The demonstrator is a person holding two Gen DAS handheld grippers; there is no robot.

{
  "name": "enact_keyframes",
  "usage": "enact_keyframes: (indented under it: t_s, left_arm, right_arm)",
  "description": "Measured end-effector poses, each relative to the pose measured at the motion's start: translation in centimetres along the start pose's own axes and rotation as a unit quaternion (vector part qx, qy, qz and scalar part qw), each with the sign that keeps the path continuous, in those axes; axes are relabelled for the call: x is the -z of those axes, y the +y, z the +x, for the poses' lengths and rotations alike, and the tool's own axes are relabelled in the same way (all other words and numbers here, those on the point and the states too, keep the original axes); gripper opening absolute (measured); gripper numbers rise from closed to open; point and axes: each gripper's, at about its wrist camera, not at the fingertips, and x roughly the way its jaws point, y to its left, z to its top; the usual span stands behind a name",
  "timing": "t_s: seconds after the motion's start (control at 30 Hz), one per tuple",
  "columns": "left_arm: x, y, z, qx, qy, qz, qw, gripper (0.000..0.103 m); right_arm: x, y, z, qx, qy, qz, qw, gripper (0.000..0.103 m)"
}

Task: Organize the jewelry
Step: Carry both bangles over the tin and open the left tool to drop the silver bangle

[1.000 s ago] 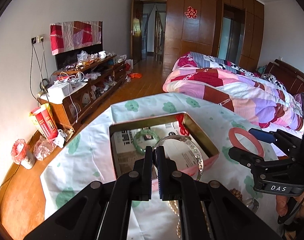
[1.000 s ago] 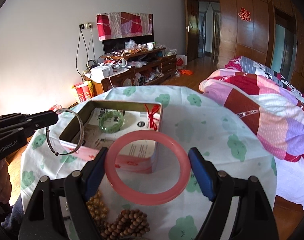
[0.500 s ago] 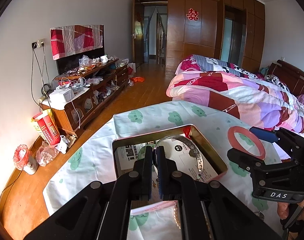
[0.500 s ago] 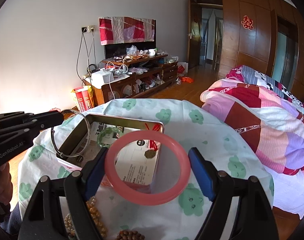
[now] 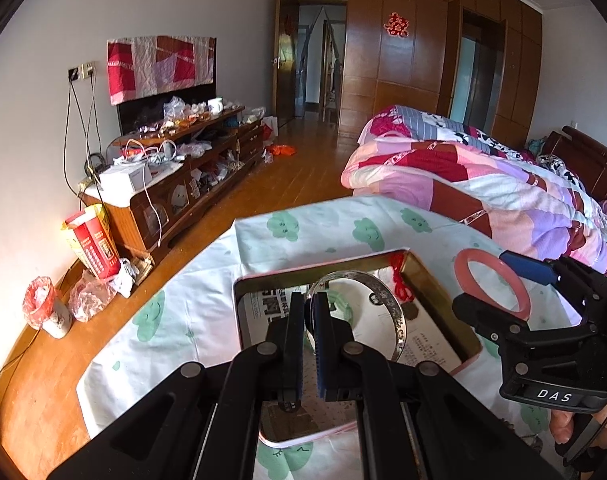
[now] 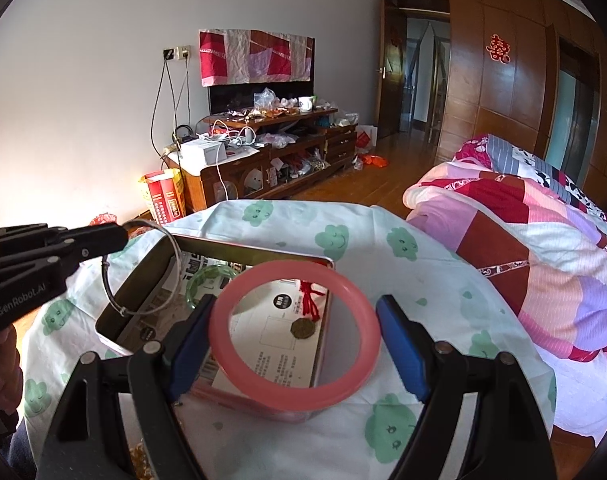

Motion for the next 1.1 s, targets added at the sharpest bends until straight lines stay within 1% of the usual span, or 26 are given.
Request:
enact_keyframes:
  t_s: [0.2, 0.47, 0.73, 0.87, 1.1]
  left_arm:
    - [0.9, 0.6, 1.7, -0.013, 0.023, -0.002, 0.9996, 0.003]
    - [1.3, 1.7, 2.7, -0.027, 0.038, -0.009, 0.9988, 0.003]
    - [1.9, 1.8, 3.5, -0.03, 0.051, -0.008, 0.9982, 0.003]
    - [2.1, 1.8, 4.0, -0.031, 0.061, -0.004, 0.9976, 0.003]
    - [2.3, 1.9, 4.4, -0.031, 0.067, -0.005, 0.9973, 0.003]
  right_arm:
    - [0.1, 0.9, 1.4, -0.001, 0.007, -0.014, 1.0, 0.082]
    - [0.2, 1.8, 3.1, -0.003, 0.018, -0.032, 0.999, 0.082]
    - [0.4, 2.1, 4.4, -0.008, 0.035, -0.038, 0.999, 0.082]
    - [0.4, 2.2, 4.5, -0.007, 0.036, -0.041, 0.998, 0.082]
    - [0.4, 2.3, 5.0, -0.004, 0.046, -0.047, 0.998, 0.082]
